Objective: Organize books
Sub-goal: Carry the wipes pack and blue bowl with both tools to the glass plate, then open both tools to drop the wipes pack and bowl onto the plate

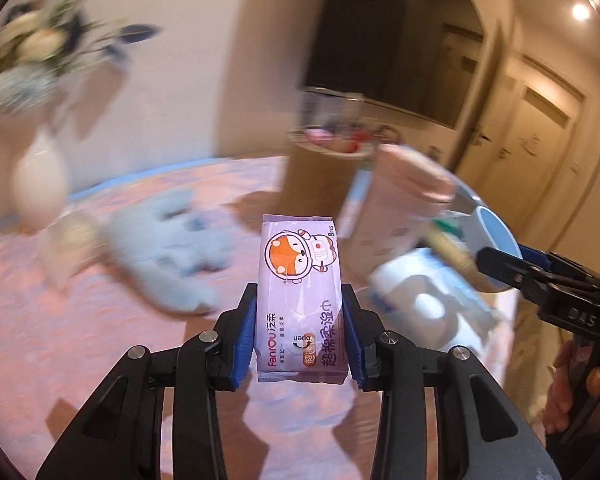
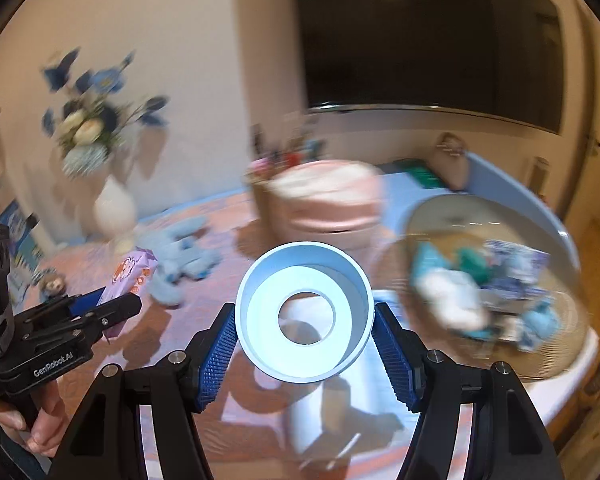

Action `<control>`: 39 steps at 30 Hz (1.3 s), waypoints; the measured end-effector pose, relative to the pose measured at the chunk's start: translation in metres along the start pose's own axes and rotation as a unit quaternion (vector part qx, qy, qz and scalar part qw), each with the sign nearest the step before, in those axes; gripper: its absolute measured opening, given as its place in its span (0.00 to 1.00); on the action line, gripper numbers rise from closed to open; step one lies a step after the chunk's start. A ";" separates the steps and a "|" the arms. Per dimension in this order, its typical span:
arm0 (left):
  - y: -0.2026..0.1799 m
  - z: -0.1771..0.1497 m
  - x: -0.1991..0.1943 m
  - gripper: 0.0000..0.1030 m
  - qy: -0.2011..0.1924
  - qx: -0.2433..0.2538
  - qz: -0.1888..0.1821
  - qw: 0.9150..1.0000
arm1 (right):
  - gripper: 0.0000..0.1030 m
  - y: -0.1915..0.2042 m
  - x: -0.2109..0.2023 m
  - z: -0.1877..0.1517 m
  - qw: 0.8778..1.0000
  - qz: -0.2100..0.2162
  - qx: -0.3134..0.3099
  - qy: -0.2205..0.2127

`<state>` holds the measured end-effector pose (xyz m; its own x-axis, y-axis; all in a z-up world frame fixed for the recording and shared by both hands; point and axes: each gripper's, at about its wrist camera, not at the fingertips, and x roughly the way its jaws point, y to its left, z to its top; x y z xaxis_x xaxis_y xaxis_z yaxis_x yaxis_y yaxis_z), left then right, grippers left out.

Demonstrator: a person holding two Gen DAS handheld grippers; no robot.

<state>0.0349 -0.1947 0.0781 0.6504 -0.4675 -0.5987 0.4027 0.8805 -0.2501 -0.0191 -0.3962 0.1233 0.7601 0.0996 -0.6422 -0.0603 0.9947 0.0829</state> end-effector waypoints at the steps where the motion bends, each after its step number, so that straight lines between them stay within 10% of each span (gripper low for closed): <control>1: -0.012 0.003 0.003 0.34 0.001 0.009 -0.007 1.000 | 0.64 -0.014 -0.005 0.001 1.000 -0.010 0.009 -0.005; 30: -0.199 0.078 0.117 0.36 0.024 0.147 -0.074 0.986 | 0.65 -0.203 0.015 0.041 0.986 -0.089 0.137 -0.023; 36: -0.211 0.071 0.131 0.76 0.044 0.158 -0.096 0.982 | 0.66 -0.226 0.033 0.037 0.983 -0.090 0.160 -0.011; 39: -0.216 0.064 0.127 0.77 0.040 0.169 -0.094 0.980 | 0.66 -0.235 0.028 0.030 0.982 -0.087 0.169 -0.008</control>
<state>0.0718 -0.4493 0.1052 0.4965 -0.5992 -0.6281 0.7102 0.6964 -0.1029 0.0364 -0.6283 0.1087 0.7499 -0.0751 -0.6572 0.2880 0.9315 0.2222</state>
